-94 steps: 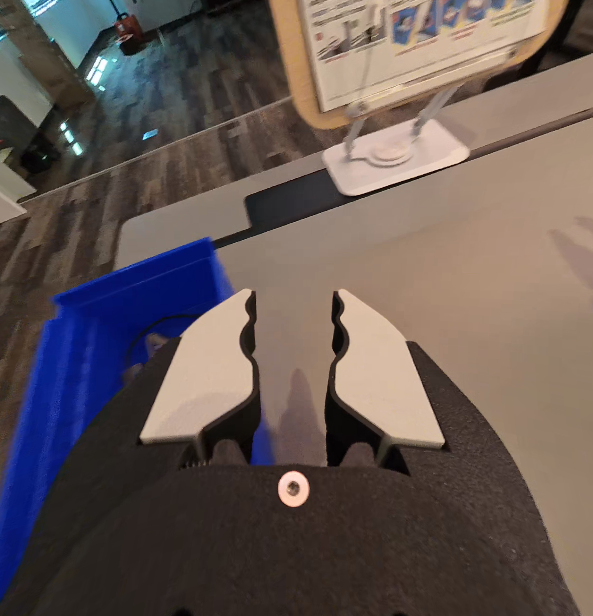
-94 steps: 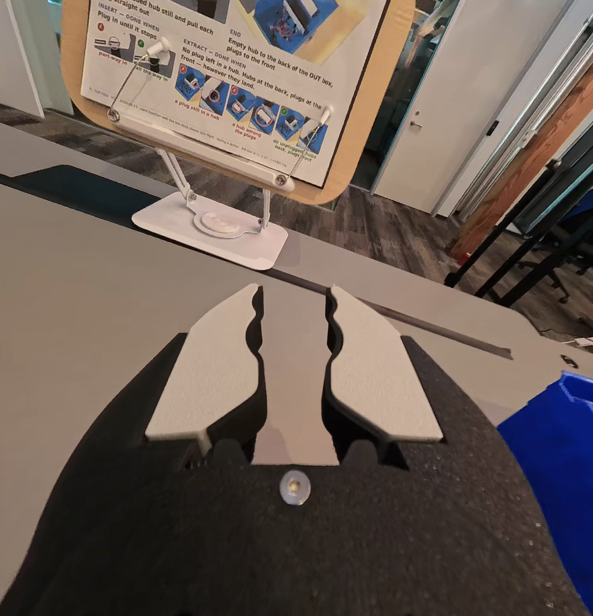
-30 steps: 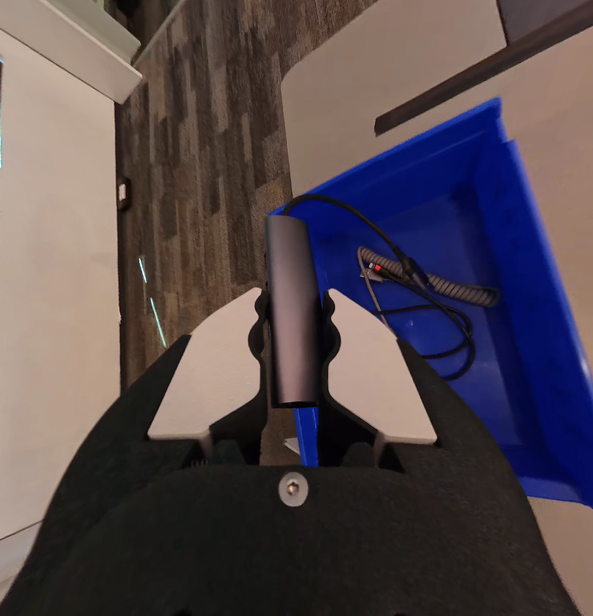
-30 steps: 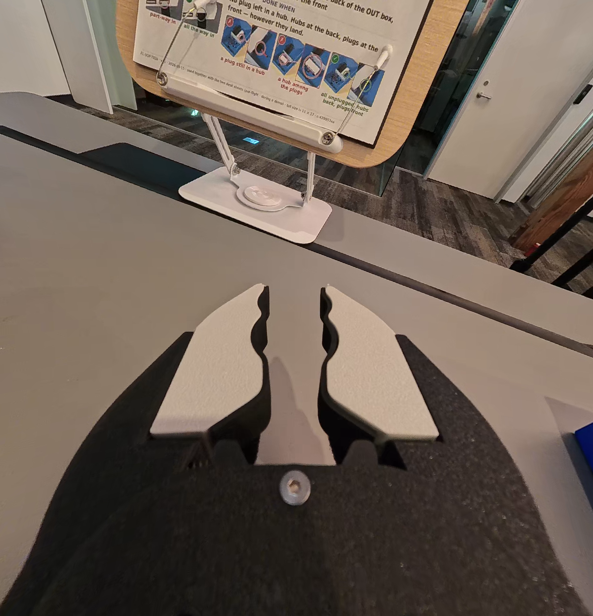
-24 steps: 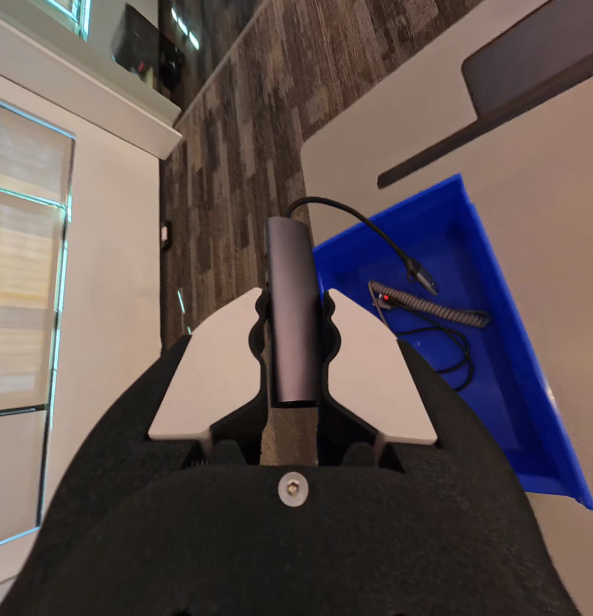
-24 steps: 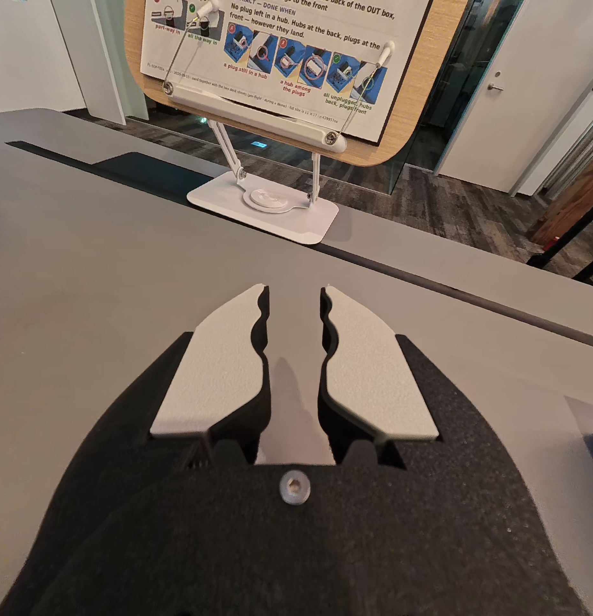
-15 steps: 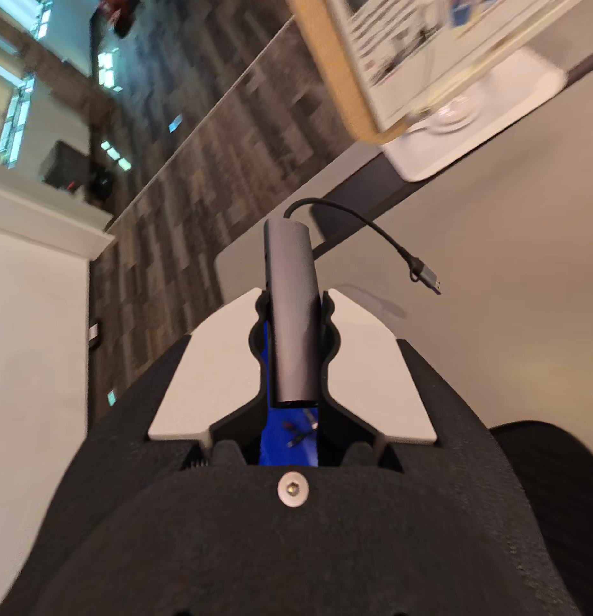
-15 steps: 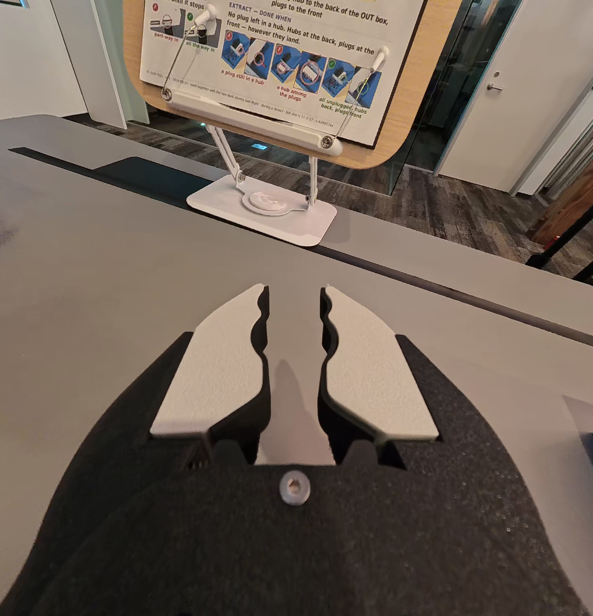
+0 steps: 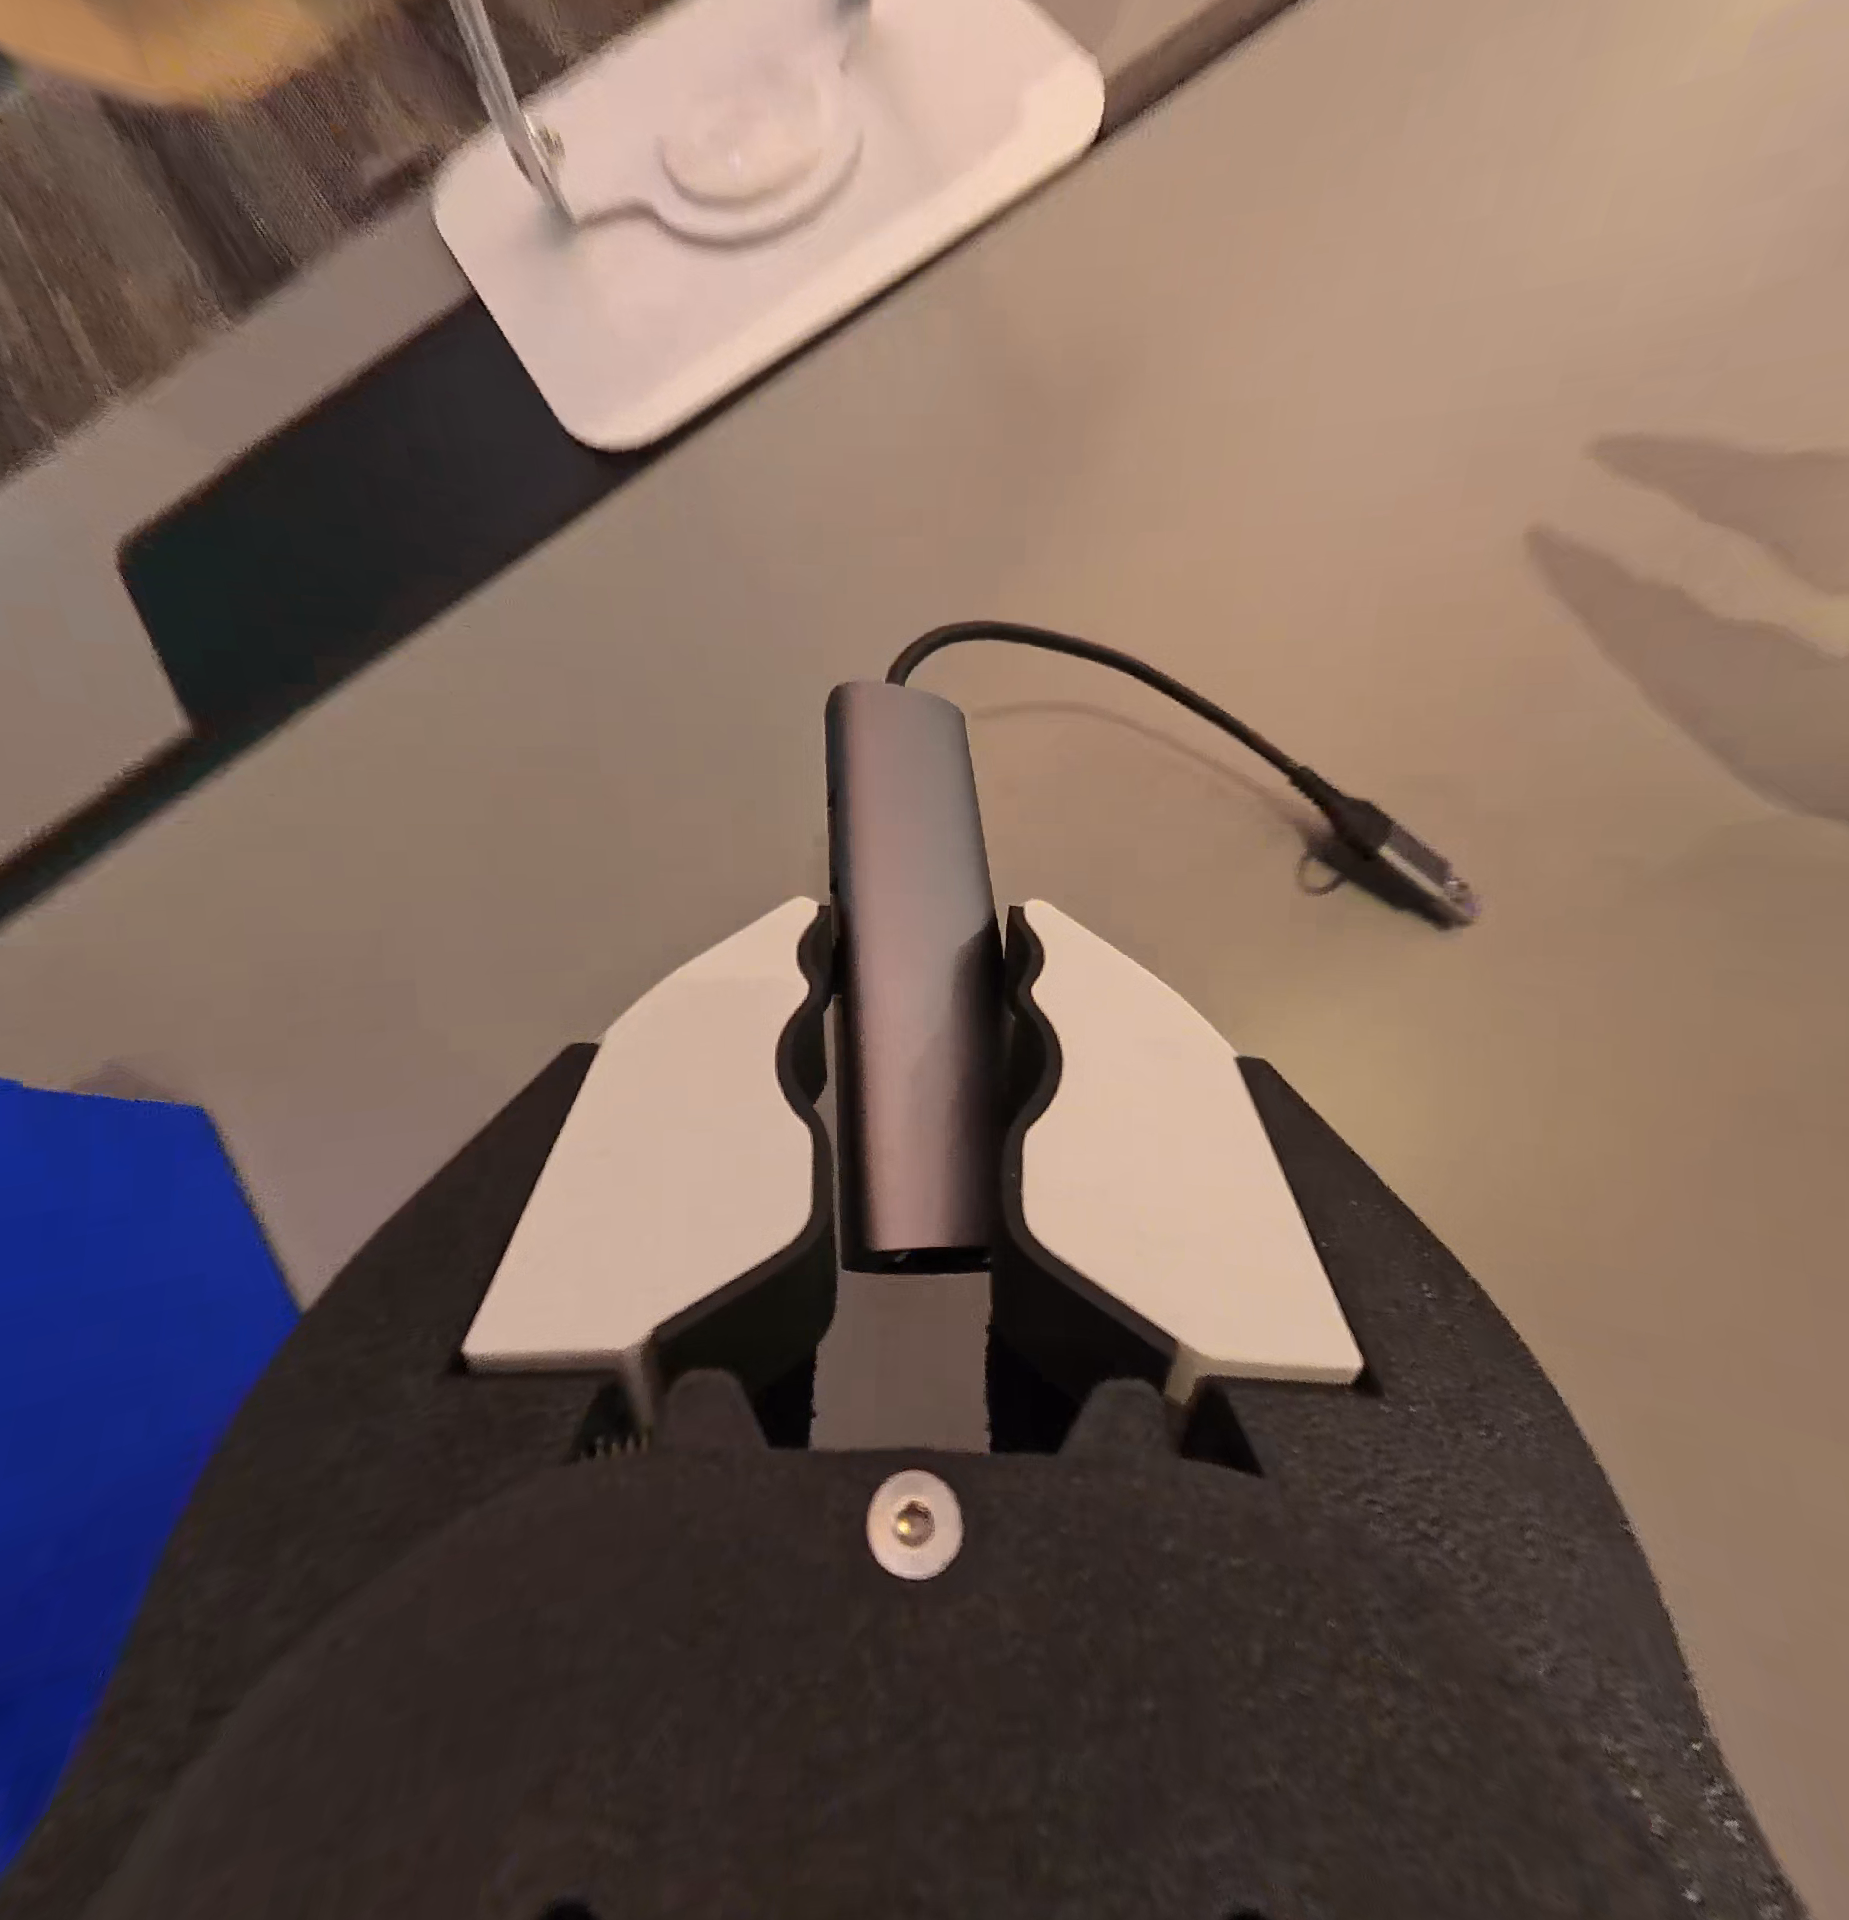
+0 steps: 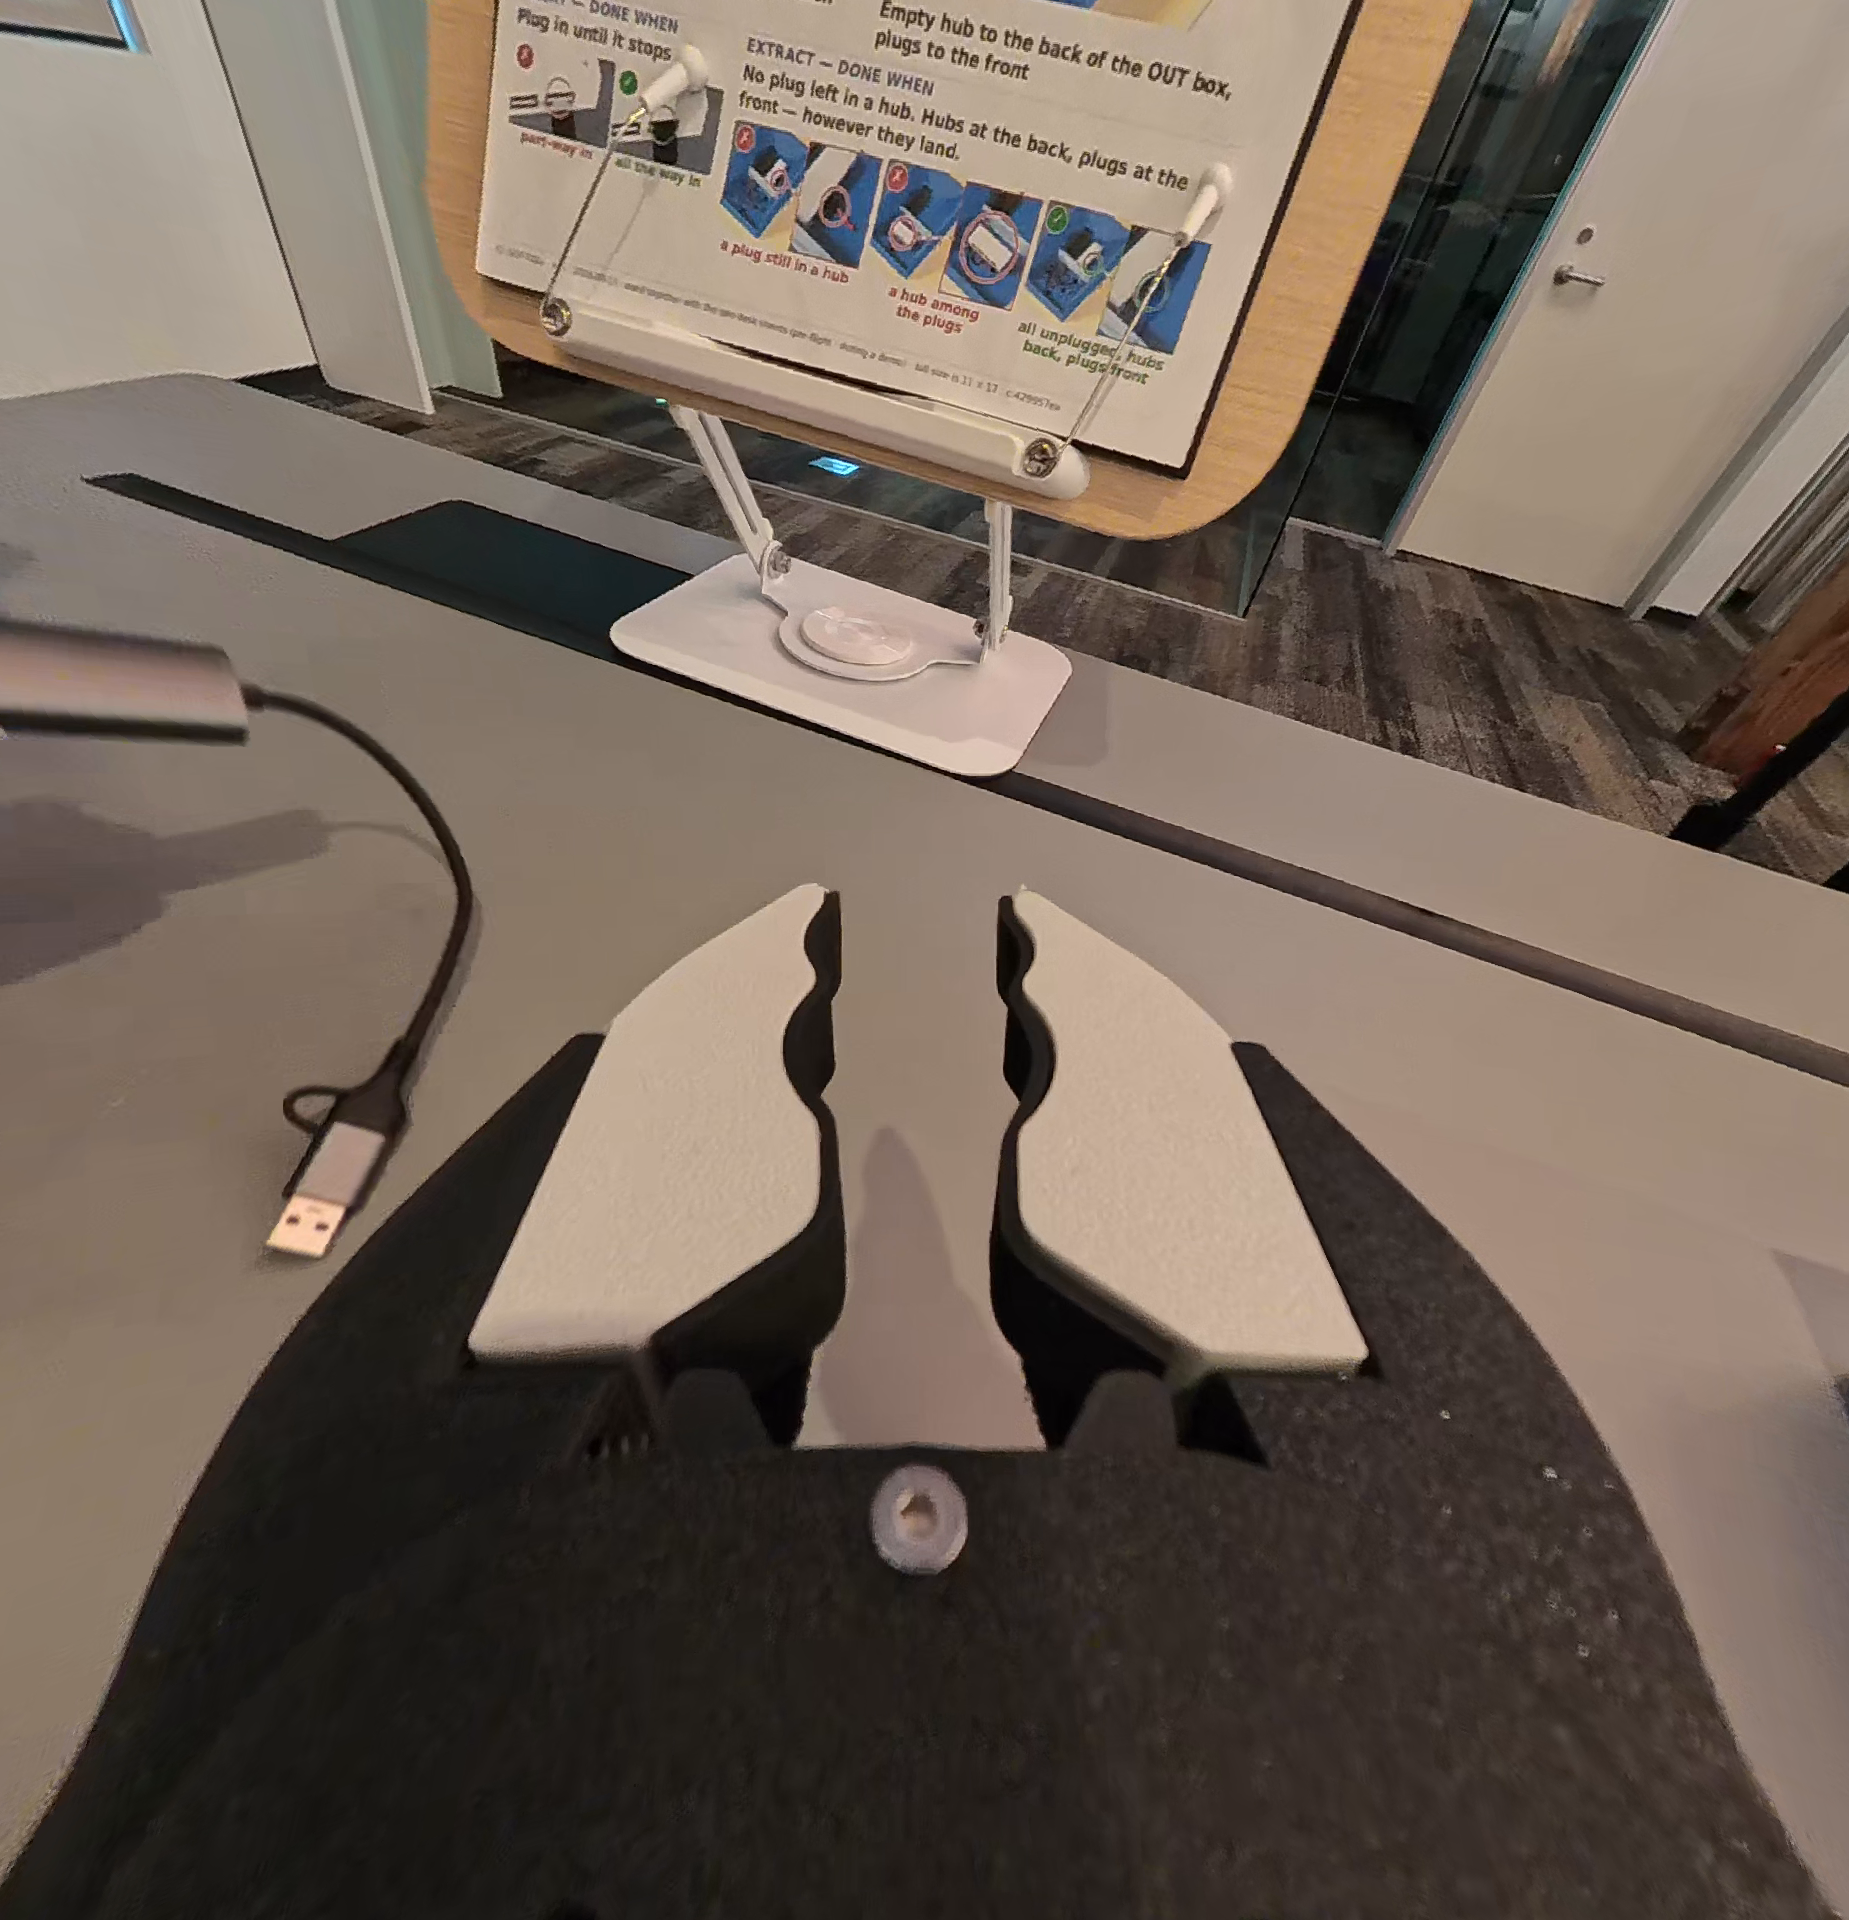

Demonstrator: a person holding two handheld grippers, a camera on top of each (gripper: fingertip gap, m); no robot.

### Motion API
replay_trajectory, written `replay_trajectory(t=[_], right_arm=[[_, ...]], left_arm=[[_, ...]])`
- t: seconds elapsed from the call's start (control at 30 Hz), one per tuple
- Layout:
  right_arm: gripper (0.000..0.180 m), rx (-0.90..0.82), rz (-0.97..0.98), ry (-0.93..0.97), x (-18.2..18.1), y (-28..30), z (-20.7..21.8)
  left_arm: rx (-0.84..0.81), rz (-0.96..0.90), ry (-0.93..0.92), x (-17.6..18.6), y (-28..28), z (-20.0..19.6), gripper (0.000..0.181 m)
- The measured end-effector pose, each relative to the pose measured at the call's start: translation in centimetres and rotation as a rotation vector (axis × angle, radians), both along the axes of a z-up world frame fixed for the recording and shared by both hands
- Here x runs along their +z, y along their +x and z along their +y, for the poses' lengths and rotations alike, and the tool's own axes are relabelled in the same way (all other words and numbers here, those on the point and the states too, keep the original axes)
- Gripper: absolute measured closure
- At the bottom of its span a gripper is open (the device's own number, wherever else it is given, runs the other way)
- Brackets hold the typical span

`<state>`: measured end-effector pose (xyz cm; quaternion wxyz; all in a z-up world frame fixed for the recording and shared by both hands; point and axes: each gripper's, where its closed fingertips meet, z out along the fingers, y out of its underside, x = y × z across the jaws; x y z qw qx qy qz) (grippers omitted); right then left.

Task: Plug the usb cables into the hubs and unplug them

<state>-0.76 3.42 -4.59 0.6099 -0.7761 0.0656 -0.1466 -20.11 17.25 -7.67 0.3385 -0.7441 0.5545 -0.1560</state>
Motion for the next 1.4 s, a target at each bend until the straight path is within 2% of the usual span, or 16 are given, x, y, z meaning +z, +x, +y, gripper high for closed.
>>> replay_trajectory(t=[0.17,0.3,0.5,0.6,0.73,0.93,1.13,1.2,1.4], right_arm=[[0.151,0.022,-0.023,-0.035,-0.6,-0.6,0.4],[0.152,0.114,-0.026,-0.07,-1.3,-2.2,1.1],[0.151,0.563,0.116,-0.136,-2.8,-9.8,2.0],[0.15,0.801,0.155,-0.109,-1.5,-12.8,1.7],[0.142,0.988,0.118,-0.169,-0.1,-12.8,3.0],[0.142,1.31,0.398,-0.344,-0.8,-13.8,2.3],[0.149,1.386,0.467,-0.394,-2.4,-14.1,1.7],[0.162,1.449,0.514,-0.337,-1.5,-14.1,1.0],[0.163,1.447,0.233,-0.306,-2.2,-14.6,-0.7]], left_arm=[[0.012,0.027,-0.11,-4.6,-0.5,-1.0,0.15],[-0.036,0.005,-0.141,-5.8,0.0,-2.3,0.15],[-0.195,-0.025,0.063,-3.5,1.0,-3.6,0.15],[-0.301,-0.045,0.097,-2.2,1.6,-5.6,0.15],[-0.4,-0.05,0.175,-0.6,2.0,-7.9,0.15],[-0.507,-0.061,0.247,0.7,2.8,-11.2,0.15],[-0.552,-0.076,0.216,1.0,3.4,-12.4,0.15],[-0.556,-0.086,0.193,0.9,3.3,-12.4,0.15],[-0.519,-0.155,-0.004,0.9,2.5,-12.0,0.141]])
